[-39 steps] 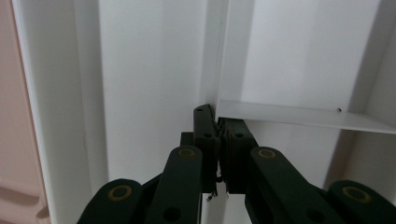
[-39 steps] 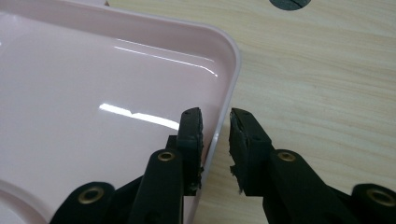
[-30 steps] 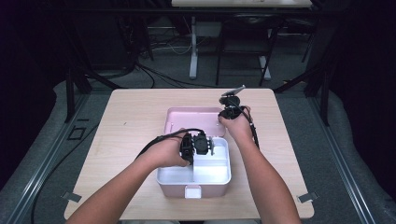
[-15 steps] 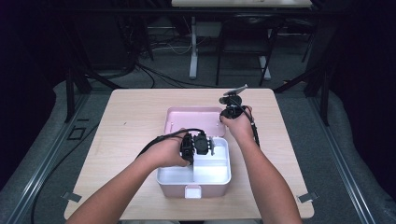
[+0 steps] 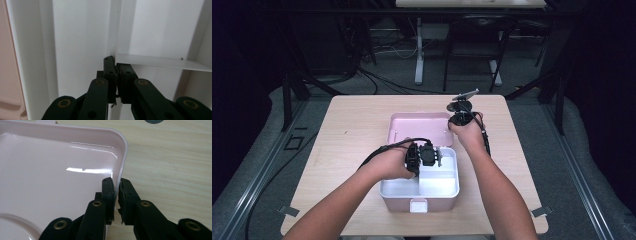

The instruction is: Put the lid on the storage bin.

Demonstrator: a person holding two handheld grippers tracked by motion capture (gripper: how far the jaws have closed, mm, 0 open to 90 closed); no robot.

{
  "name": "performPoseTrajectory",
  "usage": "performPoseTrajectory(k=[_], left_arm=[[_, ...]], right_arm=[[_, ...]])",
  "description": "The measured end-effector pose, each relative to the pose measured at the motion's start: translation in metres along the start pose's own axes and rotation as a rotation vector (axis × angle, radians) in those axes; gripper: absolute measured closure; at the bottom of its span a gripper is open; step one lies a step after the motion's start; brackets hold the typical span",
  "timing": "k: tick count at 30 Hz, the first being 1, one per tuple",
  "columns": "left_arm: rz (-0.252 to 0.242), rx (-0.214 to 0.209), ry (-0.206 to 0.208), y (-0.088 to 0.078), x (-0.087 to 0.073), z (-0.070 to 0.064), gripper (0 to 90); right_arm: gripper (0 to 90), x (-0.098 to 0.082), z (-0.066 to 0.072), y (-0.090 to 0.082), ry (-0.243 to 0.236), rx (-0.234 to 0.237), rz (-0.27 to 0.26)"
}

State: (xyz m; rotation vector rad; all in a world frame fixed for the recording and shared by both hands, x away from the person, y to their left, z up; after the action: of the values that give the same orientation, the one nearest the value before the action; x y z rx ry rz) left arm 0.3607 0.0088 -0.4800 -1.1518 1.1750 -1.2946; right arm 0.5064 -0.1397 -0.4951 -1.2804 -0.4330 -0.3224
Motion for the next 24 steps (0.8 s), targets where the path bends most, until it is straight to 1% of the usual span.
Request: performPoseTrajectory(k=[4, 9, 11, 16, 18, 19, 20, 24], left_arm=[[0.000, 0.001, -0.001, 0.000, 0.000, 0.000, 86.6], [0.000, 0.004, 0.000, 0.000, 0.000, 0.000, 86.5], [-0.002, 0.002, -0.005, 0.000, 0.000, 0.000, 86.6], [0.000, 0.002, 0.000, 0.000, 0.000, 0.000, 86.6], [0.001, 0.003, 0.000, 0.000, 0.000, 0.000, 86.6], [0.001, 0.003, 0.001, 0.000, 0.000, 0.000, 86.6], [0.000, 0.003, -0.003, 0.000, 0.000, 0.000, 86.5], [0.000, 0.003, -0.002, 0.001, 0.000, 0.000, 86.6]], right_arm=[[83.8, 0.002, 0.000, -0.006, -0.003, 0.005, -0.012], [84.5, 0.003, 0.002, -0.014, -0.014, 0.006, -0.047], [84.9, 0.004, 0.003, -0.018, -0.007, 0.015, -0.063], [85.6, 0.005, 0.003, -0.027, -0.007, 0.038, -0.094], [85.8, 0.004, 0.004, -0.033, -0.017, 0.044, -0.097], [85.9, 0.005, 0.005, -0.035, -0.018, 0.049, -0.111], [86.0, 0.005, 0.005, -0.038, -0.026, 0.049, -0.107], [86.4, 0.004, 0.007, -0.049, -0.034, 0.066, -0.133]])
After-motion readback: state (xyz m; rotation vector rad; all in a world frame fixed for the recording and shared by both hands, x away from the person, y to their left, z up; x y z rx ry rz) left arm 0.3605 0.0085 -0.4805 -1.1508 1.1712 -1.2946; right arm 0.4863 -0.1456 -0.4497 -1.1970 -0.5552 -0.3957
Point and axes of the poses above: each handheld gripper's, and its own axes: y roughly forward along the jaws, x roughly out of its top, z roughly to its left, the point moved 4 cm from there along y, roughly forward along the jaws, and after that the axes turned 5 degrees about y, right-handed, at the moved point
